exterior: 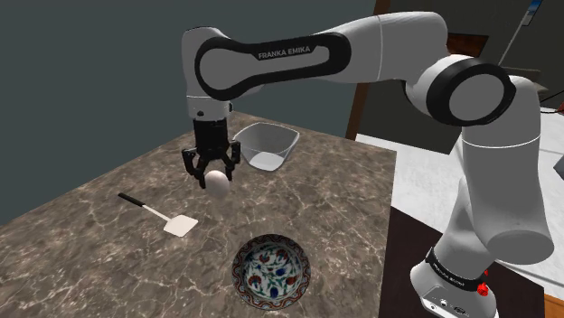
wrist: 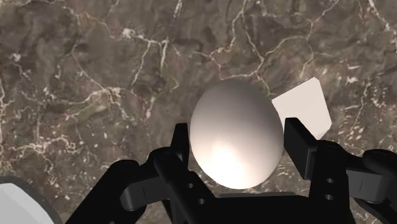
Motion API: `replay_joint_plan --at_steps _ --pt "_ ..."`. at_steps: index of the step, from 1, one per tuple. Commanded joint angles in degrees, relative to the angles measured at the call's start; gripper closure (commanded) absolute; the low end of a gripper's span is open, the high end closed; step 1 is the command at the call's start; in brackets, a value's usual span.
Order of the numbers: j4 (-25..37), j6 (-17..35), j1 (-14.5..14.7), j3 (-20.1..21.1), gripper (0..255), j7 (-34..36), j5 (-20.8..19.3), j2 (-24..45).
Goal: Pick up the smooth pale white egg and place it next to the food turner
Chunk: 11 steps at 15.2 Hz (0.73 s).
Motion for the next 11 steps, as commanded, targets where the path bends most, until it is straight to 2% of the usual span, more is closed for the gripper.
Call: replay_joint_plan --at_steps 1,11 --pt "-1.7 1.6 0.0 0.0 255 -0.2 0.0 -0.1" --pt "-7.7 8.6 0.0 -0.1 255 -1.2 0.1 1.0"
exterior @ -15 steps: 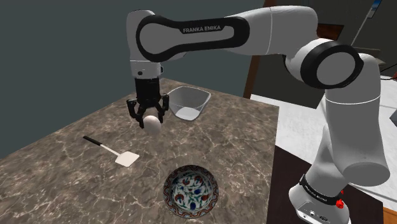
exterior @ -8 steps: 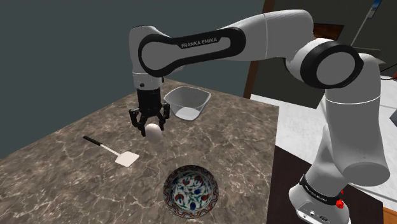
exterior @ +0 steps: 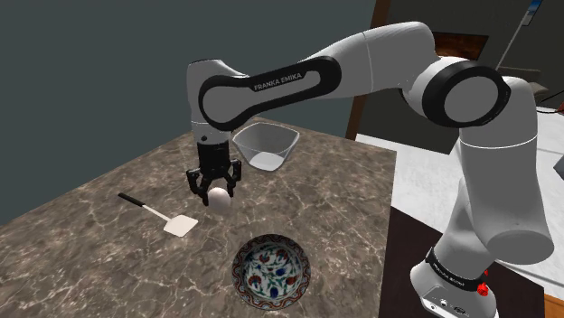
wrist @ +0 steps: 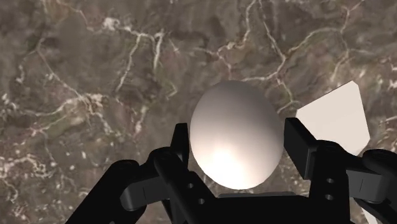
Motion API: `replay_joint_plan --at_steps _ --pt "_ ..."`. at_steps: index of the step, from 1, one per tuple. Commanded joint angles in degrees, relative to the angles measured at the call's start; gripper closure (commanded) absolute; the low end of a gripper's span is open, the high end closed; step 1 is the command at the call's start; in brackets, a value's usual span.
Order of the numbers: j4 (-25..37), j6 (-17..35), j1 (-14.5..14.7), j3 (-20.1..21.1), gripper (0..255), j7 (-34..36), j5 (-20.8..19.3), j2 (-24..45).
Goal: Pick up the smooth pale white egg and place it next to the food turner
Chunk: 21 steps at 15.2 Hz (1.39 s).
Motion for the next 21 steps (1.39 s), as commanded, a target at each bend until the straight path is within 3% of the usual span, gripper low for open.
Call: replay_joint_plan --at_steps 1,8,9,14,18,21 --pt "-0.9 0.9 0.0 0.0 255 -0.1 0.0 0.0" --pt "-0.9 0.9 0.0 0.0 255 -0.1 0.0 0.0" --pt "-0.9 0.9 0.0 0.0 0 -0.1 0.0 0.0" --pt "-0.9 0.9 0.0 0.0 0 -0.1 0.0 0.0" --pt "5.8 -6.2 -0.5 -0.2 0 0.1 -0.1 -0.3" --pt "5.8 -6.2 -0.5 -0.2 0 0.1 -0.1 -0.3"
